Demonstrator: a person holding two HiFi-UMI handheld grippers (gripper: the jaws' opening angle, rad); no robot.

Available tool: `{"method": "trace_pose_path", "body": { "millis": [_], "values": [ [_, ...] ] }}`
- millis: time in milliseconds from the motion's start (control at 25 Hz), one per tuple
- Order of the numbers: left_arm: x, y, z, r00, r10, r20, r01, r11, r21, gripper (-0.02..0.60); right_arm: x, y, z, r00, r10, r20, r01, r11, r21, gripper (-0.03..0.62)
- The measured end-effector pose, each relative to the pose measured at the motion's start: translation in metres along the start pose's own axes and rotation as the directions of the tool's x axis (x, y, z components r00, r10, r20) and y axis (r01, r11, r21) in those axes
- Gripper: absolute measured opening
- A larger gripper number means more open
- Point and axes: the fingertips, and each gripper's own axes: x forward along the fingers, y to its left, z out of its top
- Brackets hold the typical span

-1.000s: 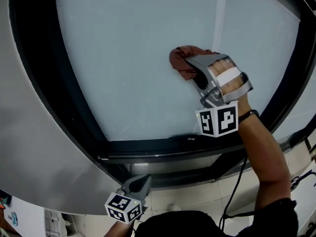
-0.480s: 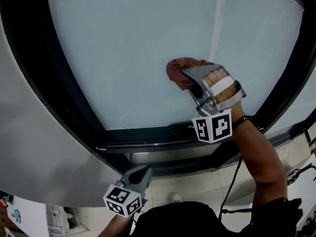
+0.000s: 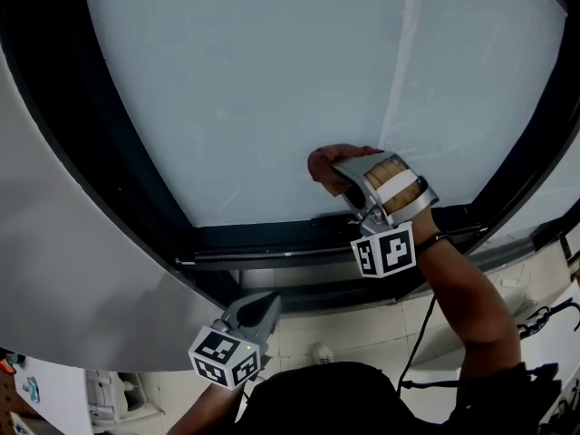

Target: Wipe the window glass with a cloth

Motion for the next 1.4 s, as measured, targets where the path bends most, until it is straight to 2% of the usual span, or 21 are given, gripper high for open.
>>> {"method": "trace_pose_path", "body": {
  "millis": [320, 600, 1000, 1400],
  "values": [
    [-0.002, 0.000, -0.003, 1.000, 0.006, -0.014, -0.006, 1.000, 0.003, 0.017, -0.002, 0.060, 0.003, 0.985, 0.174, 0.005, -0.174, 0.984, 0.040, 0.075],
    [0.000, -0.002, -0.001, 1.000, 0.009, -0.013, -0.009, 1.000, 0.005, 0.017, -0.003, 0.092, 0.004, 0.969, 0.247, 0.010, -0.247, 0.968, 0.054, 0.075],
    [0.001, -0.003, -0.002, 1.000, 0.017, -0.013, -0.017, 1.000, 0.002, 0.017, -0.005, 0.105, 0.005, 0.957, 0.289, 0.025, -0.290, 0.955, 0.058, 0.075],
    [0.008, 0.000, 0.000, 1.000, 0.014, -0.014, -0.014, 1.000, 0.004, 0.017, -0.004, 0.107, 0.005, 0.955, 0.294, 0.029, -0.295, 0.951, 0.089, 0.069]
  ]
}}
